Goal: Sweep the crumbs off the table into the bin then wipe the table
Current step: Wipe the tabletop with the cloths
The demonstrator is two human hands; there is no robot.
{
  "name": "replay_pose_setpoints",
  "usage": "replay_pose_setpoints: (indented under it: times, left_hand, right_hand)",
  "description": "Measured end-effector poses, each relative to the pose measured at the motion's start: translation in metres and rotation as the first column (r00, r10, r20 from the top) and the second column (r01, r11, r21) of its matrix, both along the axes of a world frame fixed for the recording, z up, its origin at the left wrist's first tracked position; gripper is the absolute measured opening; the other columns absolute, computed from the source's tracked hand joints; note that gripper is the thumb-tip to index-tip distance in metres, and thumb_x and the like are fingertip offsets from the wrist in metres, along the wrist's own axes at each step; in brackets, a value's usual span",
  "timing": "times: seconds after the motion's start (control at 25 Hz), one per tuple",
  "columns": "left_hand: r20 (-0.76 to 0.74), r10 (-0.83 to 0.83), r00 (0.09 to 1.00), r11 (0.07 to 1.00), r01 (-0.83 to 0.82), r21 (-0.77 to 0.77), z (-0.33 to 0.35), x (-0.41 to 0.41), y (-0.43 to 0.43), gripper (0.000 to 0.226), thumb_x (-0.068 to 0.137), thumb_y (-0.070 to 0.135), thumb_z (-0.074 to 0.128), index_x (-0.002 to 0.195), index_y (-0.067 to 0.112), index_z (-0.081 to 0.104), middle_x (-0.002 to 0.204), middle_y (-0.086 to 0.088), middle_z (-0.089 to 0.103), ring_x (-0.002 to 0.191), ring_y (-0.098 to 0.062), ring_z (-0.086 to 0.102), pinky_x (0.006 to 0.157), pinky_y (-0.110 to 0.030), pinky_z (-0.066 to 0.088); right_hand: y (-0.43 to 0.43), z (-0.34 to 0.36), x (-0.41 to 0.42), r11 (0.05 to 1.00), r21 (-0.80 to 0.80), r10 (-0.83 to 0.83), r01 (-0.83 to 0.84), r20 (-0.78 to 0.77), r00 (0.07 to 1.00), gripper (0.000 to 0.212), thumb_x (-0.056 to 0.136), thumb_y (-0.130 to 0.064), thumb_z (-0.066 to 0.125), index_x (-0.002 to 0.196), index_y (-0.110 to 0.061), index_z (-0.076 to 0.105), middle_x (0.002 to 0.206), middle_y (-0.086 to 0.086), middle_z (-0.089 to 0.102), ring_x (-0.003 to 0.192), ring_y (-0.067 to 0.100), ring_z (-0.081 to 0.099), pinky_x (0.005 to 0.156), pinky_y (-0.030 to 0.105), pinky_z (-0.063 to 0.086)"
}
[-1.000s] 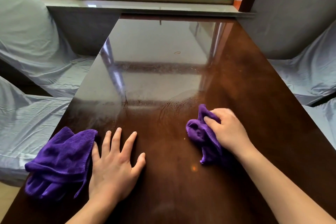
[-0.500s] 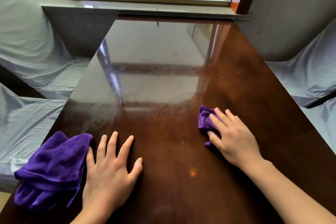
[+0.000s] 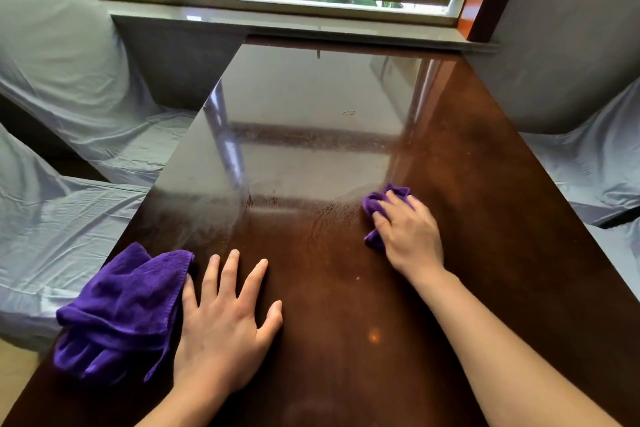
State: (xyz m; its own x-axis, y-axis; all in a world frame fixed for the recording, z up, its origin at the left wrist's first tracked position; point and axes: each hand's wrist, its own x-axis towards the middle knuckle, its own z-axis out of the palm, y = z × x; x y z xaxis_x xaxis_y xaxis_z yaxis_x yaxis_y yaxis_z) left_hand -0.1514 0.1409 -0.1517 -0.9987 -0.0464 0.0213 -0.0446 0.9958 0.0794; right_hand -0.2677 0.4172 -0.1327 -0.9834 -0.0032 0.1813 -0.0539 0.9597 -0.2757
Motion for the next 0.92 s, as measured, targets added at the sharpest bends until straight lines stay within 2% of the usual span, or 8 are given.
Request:
replay_pose_setpoints:
  times: [0.16, 0.28, 0.36, 0.48, 0.56, 0.64, 0.72, 0.92]
  left_hand:
    - [0.003, 0.000, 1.000, 1.000, 0.000, 0.023, 0.002, 0.000, 0.000, 0.069, 0.082, 0.069, 0.020, 0.146, 0.045, 0.025, 0.160, -0.003, 0.023, 0.149, -0.026, 0.009, 0.119, -0.055, 0.006]
    - [-0.005, -0.001, 1.000, 1.000, 0.001, 0.030, 0.002, 0.000, -0.001, 0.065, 0.084, 0.062, 0.021, 0.145, 0.043, 0.030, 0.159, -0.004, 0.028, 0.149, -0.026, 0.015, 0.118, -0.056, 0.012]
    - [-0.006, -0.002, 1.000, 0.999, 0.003, 0.047, 0.002, 0.000, -0.001, 0.063, 0.084, 0.059, 0.023, 0.145, 0.042, 0.033, 0.158, -0.005, 0.030, 0.148, -0.026, 0.018, 0.118, -0.056, 0.013]
    - [-0.006, -0.002, 1.000, 0.999, 0.002, 0.054, 0.001, 0.000, -0.001, 0.063, 0.084, 0.058, 0.023, 0.145, 0.043, 0.030, 0.159, -0.005, 0.027, 0.149, -0.026, 0.014, 0.119, -0.055, 0.009]
    - [-0.001, -0.002, 1.000, 0.999, 0.003, 0.051, 0.000, 0.000, -0.002, 0.064, 0.084, 0.059, 0.020, 0.147, 0.045, 0.024, 0.161, -0.003, 0.022, 0.150, -0.025, 0.008, 0.120, -0.054, 0.005]
    - [-0.001, -0.001, 1.000, 0.999, 0.001, 0.050, 0.000, -0.001, -0.003, 0.064, 0.084, 0.060, 0.018, 0.147, 0.046, 0.020, 0.162, -0.002, 0.018, 0.150, -0.024, 0.005, 0.120, -0.054, 0.003]
    - [-0.004, 0.001, 1.000, 0.999, -0.001, 0.049, 0.001, -0.001, -0.003, 0.064, 0.084, 0.060, 0.018, 0.147, 0.045, 0.021, 0.162, -0.003, 0.018, 0.150, -0.024, 0.005, 0.120, -0.054, 0.005]
    - [0.005, -0.009, 1.000, 0.998, 0.009, 0.061, 0.006, -0.001, -0.002, 0.064, 0.084, 0.055, 0.019, 0.146, 0.041, 0.030, 0.160, -0.006, 0.025, 0.149, -0.027, 0.014, 0.119, -0.057, 0.011]
  right_hand:
    - [-0.056, -0.001, 0.083, 0.925, 0.008, 0.379, -0.379, 0.009, 0.925, 0.038, 0.094, -0.042, 0.052, 0.127, -0.027, 0.065, 0.144, 0.001, 0.057, 0.132, 0.028, 0.052, 0.115, 0.042, 0.035]
    - [-0.053, -0.008, 0.110, 0.842, 0.113, 0.530, -0.527, 0.006, 0.848, 0.048, 0.089, -0.048, 0.055, 0.131, -0.025, 0.062, 0.145, 0.002, 0.056, 0.131, 0.030, 0.053, 0.111, 0.044, 0.042]
    - [-0.036, -0.009, 0.083, 0.879, 0.180, 0.455, -0.442, -0.041, 0.889, 0.050, 0.089, -0.043, 0.058, 0.130, -0.015, 0.063, 0.142, 0.009, 0.058, 0.127, 0.034, 0.057, 0.109, 0.045, 0.044]
    - [-0.030, -0.005, 0.020, 0.984, 0.133, 0.127, -0.122, -0.031, 0.991, 0.052, 0.093, -0.038, 0.061, 0.136, -0.008, 0.057, 0.146, 0.015, 0.053, 0.135, 0.039, 0.047, 0.115, 0.045, 0.036]
    - [-0.042, -0.005, -0.016, 0.996, 0.084, -0.037, 0.036, 0.006, 0.999, 0.050, 0.097, -0.042, 0.053, 0.139, -0.016, 0.054, 0.150, 0.010, 0.049, 0.138, 0.038, 0.040, 0.115, 0.045, 0.034]
    - [-0.062, -0.005, -0.036, 0.995, 0.057, -0.083, 0.083, 0.001, 0.997, 0.043, 0.098, -0.046, 0.048, 0.134, -0.026, 0.058, 0.149, 0.002, 0.051, 0.136, 0.035, 0.041, 0.112, 0.043, 0.034]
    - [-0.079, -0.001, -0.034, 1.000, 0.009, -0.011, 0.011, -0.016, 1.000, 0.036, 0.098, -0.046, 0.049, 0.128, -0.032, 0.063, 0.147, -0.003, 0.054, 0.133, 0.030, 0.045, 0.110, 0.040, 0.033]
    - [-0.097, 0.001, 0.066, 0.902, -0.011, 0.430, -0.431, -0.052, 0.901, 0.034, 0.093, -0.043, 0.058, 0.123, -0.029, 0.069, 0.135, -0.003, 0.065, 0.126, 0.027, 0.056, 0.110, 0.039, 0.040]
